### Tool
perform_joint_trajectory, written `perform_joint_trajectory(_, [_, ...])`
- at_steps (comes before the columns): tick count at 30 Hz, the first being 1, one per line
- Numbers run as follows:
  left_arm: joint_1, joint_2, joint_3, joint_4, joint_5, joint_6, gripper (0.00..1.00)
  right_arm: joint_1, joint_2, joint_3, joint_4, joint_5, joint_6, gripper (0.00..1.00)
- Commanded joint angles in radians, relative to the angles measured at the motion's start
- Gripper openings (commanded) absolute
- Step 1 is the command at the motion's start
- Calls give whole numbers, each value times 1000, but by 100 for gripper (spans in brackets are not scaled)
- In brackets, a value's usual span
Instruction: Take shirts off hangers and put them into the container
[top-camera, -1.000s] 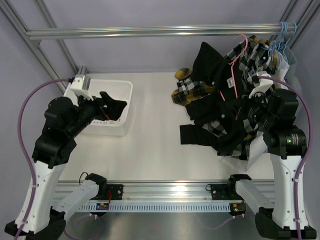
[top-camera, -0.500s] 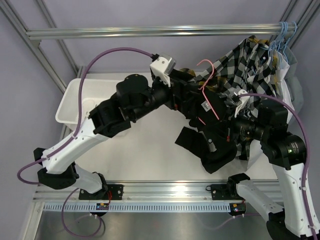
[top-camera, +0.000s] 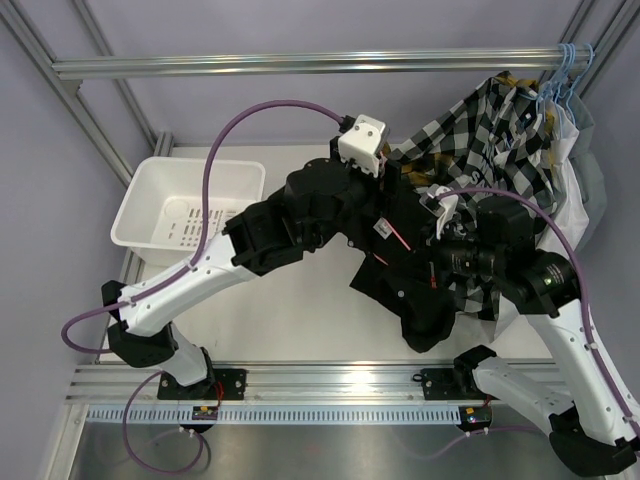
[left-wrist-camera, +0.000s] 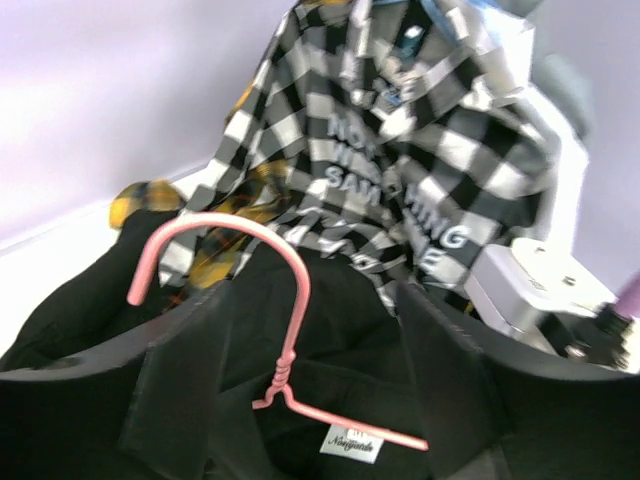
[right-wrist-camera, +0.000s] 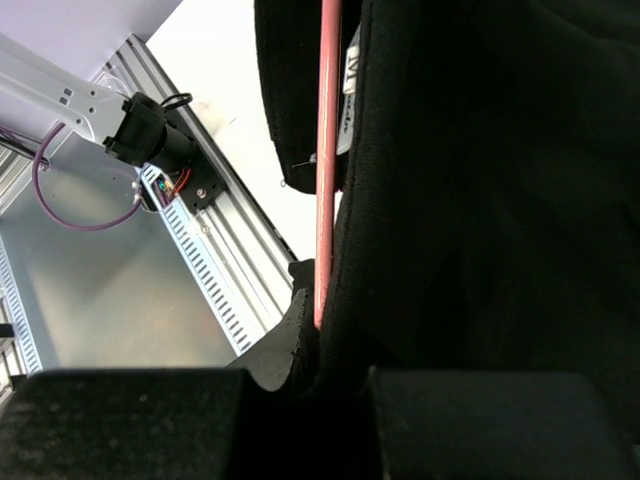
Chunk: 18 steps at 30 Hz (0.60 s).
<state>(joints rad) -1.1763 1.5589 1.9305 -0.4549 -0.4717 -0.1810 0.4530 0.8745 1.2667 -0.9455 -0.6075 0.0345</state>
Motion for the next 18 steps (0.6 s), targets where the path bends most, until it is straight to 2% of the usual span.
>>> perform_joint_trajectory(1, [-3,23,15,25,-110,0,65,23,0,7,97,5,16,0])
perform_joint_trajectory(7, [-3,20,-28,-5,-153,-49,61,23,6,11,103,22,7,0])
perform_joint_trajectory(9, [-2,18,-48,1,-166,-51,54,23,7,10,111,22,5,0])
perform_joint_trajectory(10, [-2,17,-50,2,-171,-49,49,23,11,10,111,20,5,0])
perform_joint_trajectory(11, [-2,16,-53,7,-182,-49,36,23,12,11,111,22,1,0])
perform_joint_trajectory(14, [-3,12,-59,33,-188,-41,13,23,15,10,111,29,-4,0])
perform_joint_trajectory(15, [-3,10,-67,47,-188,-41,0,23,15,8,109,37,-7,0])
perform_joint_trajectory(17, [-3,4,-83,89,-191,-29,0,23,12,7,106,49,-5,0])
perform_joint_trajectory(18, [-3,0,-105,107,-197,-25,0,23,12,10,103,63,-5,10])
